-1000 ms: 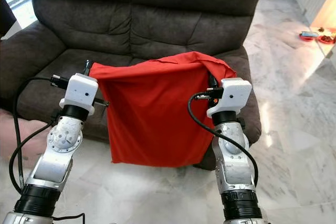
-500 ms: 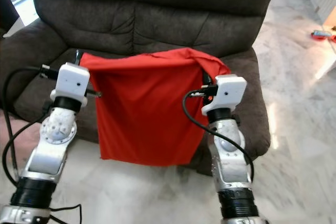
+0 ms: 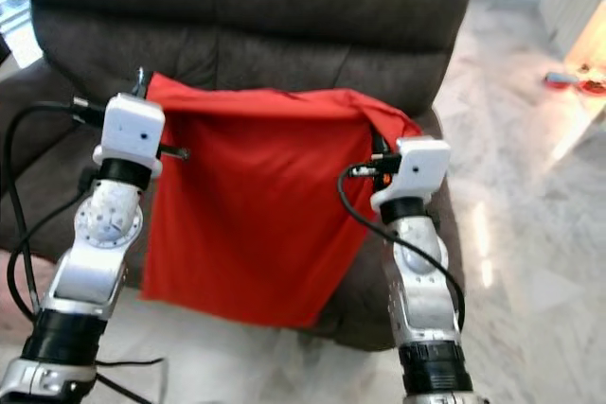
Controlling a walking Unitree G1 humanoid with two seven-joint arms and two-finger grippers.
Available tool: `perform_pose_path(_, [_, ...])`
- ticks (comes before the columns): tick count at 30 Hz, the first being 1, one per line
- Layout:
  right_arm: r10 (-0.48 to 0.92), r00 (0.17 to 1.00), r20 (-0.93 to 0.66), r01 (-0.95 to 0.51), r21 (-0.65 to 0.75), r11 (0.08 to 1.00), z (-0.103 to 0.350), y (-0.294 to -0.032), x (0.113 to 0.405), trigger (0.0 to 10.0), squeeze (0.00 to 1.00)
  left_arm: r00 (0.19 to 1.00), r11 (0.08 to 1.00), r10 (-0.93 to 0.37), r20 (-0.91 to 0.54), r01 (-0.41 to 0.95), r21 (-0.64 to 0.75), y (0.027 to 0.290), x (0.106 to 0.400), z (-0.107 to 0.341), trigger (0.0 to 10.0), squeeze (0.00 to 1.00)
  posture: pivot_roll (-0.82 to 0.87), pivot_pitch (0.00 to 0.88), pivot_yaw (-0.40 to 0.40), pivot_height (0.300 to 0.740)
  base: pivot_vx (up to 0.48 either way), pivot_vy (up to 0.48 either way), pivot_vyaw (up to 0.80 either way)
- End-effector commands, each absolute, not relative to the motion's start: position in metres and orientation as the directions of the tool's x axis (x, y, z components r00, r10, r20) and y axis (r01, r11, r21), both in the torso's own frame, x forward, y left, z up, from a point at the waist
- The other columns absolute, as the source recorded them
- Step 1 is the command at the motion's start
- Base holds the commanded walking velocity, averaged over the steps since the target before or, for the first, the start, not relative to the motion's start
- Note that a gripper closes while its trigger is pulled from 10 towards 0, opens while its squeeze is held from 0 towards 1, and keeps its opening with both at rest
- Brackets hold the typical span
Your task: Move the pillow to the sofa from floor
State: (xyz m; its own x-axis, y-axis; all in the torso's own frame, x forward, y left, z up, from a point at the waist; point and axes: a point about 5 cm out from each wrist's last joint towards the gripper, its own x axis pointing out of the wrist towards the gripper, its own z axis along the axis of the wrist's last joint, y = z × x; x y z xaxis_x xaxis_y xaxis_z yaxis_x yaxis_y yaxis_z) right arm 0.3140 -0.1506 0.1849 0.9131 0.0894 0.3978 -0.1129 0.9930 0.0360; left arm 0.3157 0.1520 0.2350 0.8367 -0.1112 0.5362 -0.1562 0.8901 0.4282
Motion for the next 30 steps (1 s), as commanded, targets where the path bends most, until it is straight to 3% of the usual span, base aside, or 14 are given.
perform_pose_path(1, [0.100,0.876,0.472,-0.130,0.030,0.991,0.204,-0.147,0.314,10.0,0.00,0.773,0.895,-0.090,0.628,-0.214,0.391,0.157,0.310,0.261,10.0,0.00,0.11,0.056,-0.024,0.740,0.341,0.000,0.00])
perform_pose_path(20, [0.296,0.766,0.570,-0.320,-0.062,0.946,0.244,-0.113,0.306,10.0,0.00,0.719,0.891,-0.060,0.692,-0.274,0.362,0.161,0.306,0.286,10.0,0.00,0.12,0.061,-0.036,0.740,0.344,0.000,0.07])
perform_pose_path(24, [0.318,0.767,0.558,-0.340,-0.067,0.938,0.241,-0.110,0.304,10.0,0.00,0.720,0.891,-0.058,0.692,-0.276,0.361,0.161,0.305,0.286,10.0,0.00,0.12,0.061,-0.037,0.740,0.342,0.000,0.80])
perform_pose_path(30, [0.307,0.785,0.538,-0.334,-0.050,0.941,0.237,-0.112,0.306,10.0,0.00,0.729,0.892,-0.054,0.682,-0.272,0.361,0.161,0.306,0.282,10.0,0.00,0.11,0.060,-0.040,0.740,0.336,0.000,0.00])
